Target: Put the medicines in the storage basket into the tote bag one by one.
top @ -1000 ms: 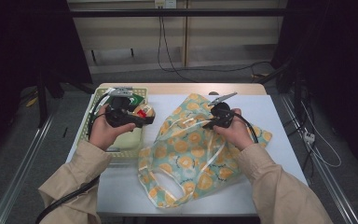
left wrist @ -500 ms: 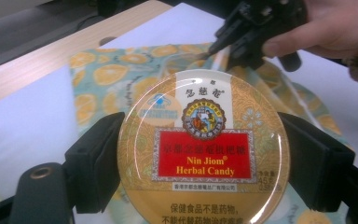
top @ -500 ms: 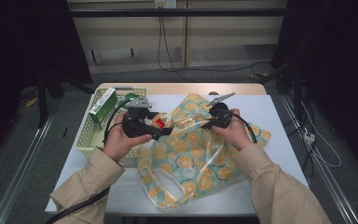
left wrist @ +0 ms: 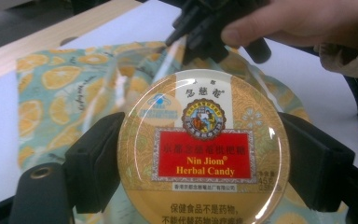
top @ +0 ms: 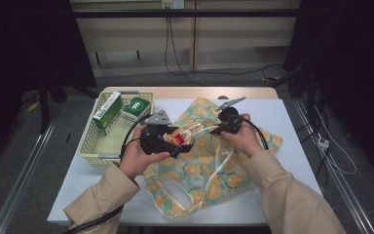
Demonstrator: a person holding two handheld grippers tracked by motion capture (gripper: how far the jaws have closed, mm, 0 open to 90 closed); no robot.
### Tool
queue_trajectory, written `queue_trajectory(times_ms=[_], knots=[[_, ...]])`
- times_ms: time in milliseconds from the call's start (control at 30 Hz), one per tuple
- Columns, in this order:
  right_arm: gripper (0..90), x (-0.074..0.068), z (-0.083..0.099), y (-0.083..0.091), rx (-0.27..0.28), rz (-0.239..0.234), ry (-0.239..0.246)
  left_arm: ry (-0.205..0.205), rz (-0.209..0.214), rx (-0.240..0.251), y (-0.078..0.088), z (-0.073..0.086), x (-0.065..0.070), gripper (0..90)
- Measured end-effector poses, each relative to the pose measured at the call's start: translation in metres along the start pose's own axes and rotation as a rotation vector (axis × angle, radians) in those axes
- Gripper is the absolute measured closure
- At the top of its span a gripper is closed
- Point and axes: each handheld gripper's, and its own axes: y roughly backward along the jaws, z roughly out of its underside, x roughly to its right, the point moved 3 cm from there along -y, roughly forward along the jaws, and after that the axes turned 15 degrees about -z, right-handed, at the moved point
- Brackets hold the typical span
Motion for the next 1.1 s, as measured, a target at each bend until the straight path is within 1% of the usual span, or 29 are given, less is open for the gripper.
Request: queue_trajectory(times_ms=[33, 67, 100, 200, 267, 300, 367, 433, 500, 567, 600, 633, 667, 700, 733, 767, 833, 900, 933, 967, 1000, 1033, 1067, 1100], knots=[[89.1, 0.0, 0.0, 0.0, 0.001, 0.001, -0.001, -0.007, 0.002, -0.01, -0.001, 0.001, 0.002, 20.6], [89.1, 0.0, 0.0, 0.0, 0.001, 0.002, -0.002, -0.008, 0.008, -0.009, -0.003, 0.001, 0.004, 20.6], [89.1, 0.0, 0.0, -0.001, 0.002, 0.003, -0.001, -0.02, 0.001, -0.012, -0.005, 0.002, 0.006, 20.6], [89.1, 0.001, 0.0, -0.001, 0.003, 0.002, -0.003, -0.017, 0.009, -0.017, -0.013, 0.005, 0.011, 20.5], [89.2, 0.002, 0.0, -0.001, 0.004, 0.003, -0.005, -0.031, 0.007, -0.035, -0.018, 0.009, 0.012, 20.6], [89.1, 0.002, 0.0, -0.001, 0.006, 0.006, -0.004, -0.023, 0.01, -0.037, -0.021, 0.011, 0.014, 20.6], [89.1, 0.003, 0.0, 0.0, 0.013, 0.003, -0.007, -0.025, 0.005, -0.048, -0.026, 0.014, 0.016, 20.6], [89.1, 0.004, 0.0, 0.001, 0.012, 0.005, -0.01, -0.036, -0.009, -0.055, -0.032, 0.017, 0.018, 20.6], [89.1, 0.004, 0.0, 0.002, 0.012, 0.004, -0.01, -0.036, -0.01, -0.064, -0.038, 0.019, 0.021, 20.6], [89.1, 0.004, 0.0, 0.004, 0.016, 0.005, -0.007, -0.049, -0.033, -0.081, -0.043, 0.022, 0.022, 20.6], [89.1, 0.004, 0.0, 0.005, 0.017, 0.005, -0.009, -0.052, -0.03, -0.09, -0.046, 0.023, 0.022, 20.6], [89.1, 0.004, 0.0, 0.005, 0.017, 0.004, -0.011, -0.046, -0.042, -0.094, -0.048, 0.024, 0.023, 20.6], [89.1, 0.004, 0.0, 0.006, 0.017, 0.003, -0.008, -0.052, -0.06, -0.102, -0.051, 0.026, 0.023, 20.6], [89.1, 0.004, 0.0, 0.006, 0.018, 0.005, -0.01, -0.041, -0.042, -0.098, -0.054, 0.027, 0.023, 20.6], [89.2, 0.003, 0.0, 0.007, 0.017, 0.005, -0.01, -0.039, -0.03, -0.097, -0.057, 0.028, 0.023, 20.6], [89.1, 0.003, 0.0, 0.007, 0.017, 0.007, -0.008, -0.044, -0.063, -0.106, -0.059, 0.029, 0.023, 20.5], [89.1, 0.003, 0.0, 0.008, 0.018, 0.008, -0.005, -0.045, -0.033, -0.107, -0.064, 0.03, 0.022, 20.6], [89.1, 0.003, 0.0, 0.008, 0.019, 0.011, -0.004, -0.038, -0.032, -0.103, -0.066, 0.03, 0.024, 20.5], [89.1, 0.003, 0.0, 0.008, 0.019, 0.011, -0.005, -0.044, -0.055, -0.109, -0.066, 0.03, 0.026, 20.6], [89.1, 0.004, 0.0, 0.008, 0.02, 0.011, -0.006, -0.046, -0.02, -0.1, -0.067, 0.03, 0.027, 20.5], [89.1, 0.004, 0.0, 0.008, 0.019, 0.012, -0.009, -0.056, -0.048, -0.109, -0.066, 0.03, 0.028, 20.6], [89.1, 0.005, 0.0, 0.008, 0.02, 0.013, -0.011, -0.041, -0.027, -0.1, -0.067, 0.03, 0.029, 20.6], [89.1, 0.005, 0.0, 0.008, 0.02, 0.014, -0.011, -0.053, -0.012, -0.107, -0.067, 0.031, 0.029, 20.5], [89.1, 0.006, 0.0, 0.008, 0.021, 0.014, -0.016, -0.049, -0.012, -0.104, -0.068, 0.031, 0.03, 20.6]])
